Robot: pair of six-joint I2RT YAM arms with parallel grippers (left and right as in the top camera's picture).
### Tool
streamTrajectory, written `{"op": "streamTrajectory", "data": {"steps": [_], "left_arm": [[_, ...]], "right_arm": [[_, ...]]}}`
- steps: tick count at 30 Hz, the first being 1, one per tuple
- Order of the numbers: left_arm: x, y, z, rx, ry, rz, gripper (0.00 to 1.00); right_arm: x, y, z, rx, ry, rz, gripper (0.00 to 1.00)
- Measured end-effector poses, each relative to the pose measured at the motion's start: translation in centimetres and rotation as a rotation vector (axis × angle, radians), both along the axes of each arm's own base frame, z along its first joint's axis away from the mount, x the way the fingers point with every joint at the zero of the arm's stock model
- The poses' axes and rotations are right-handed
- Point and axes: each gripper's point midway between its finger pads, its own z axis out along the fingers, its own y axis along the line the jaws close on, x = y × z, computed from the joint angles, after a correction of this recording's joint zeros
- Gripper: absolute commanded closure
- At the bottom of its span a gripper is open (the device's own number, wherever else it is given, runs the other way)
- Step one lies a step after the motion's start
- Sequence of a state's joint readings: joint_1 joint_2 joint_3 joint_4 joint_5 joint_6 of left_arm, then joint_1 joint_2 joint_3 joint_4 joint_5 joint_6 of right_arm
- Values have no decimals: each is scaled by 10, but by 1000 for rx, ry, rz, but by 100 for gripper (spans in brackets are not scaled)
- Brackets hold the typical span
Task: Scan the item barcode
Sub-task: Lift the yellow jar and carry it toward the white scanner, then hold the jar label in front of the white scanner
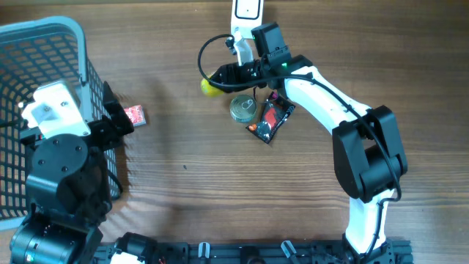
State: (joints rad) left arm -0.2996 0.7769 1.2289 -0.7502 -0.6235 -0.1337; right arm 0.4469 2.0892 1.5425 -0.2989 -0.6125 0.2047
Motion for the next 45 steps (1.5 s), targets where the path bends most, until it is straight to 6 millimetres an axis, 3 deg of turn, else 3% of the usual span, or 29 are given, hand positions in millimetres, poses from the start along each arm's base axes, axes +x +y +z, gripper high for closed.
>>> {"op": "streamTrajectory", "data": {"steps": [6,15,25,35,45], "left_arm": [[-1,0,-2,-11,4,4,0],[-1,0,-5,-28,9,9,0],[-2,1,-7,-32,18,12,0],[-5,4,-13,-19,48,29,0],[-9,9,-18,-2,73,57,0]], "right_arm": [[38,-21,-3,-153,-202,-101,45],[90,-42,27,-253,-485,-264,47],[122,-49,63,-238,-692,-379,46],[152,-59,38,-223,-779,-459,49],[172,-79,54,-182,-885,-562,44]]}}
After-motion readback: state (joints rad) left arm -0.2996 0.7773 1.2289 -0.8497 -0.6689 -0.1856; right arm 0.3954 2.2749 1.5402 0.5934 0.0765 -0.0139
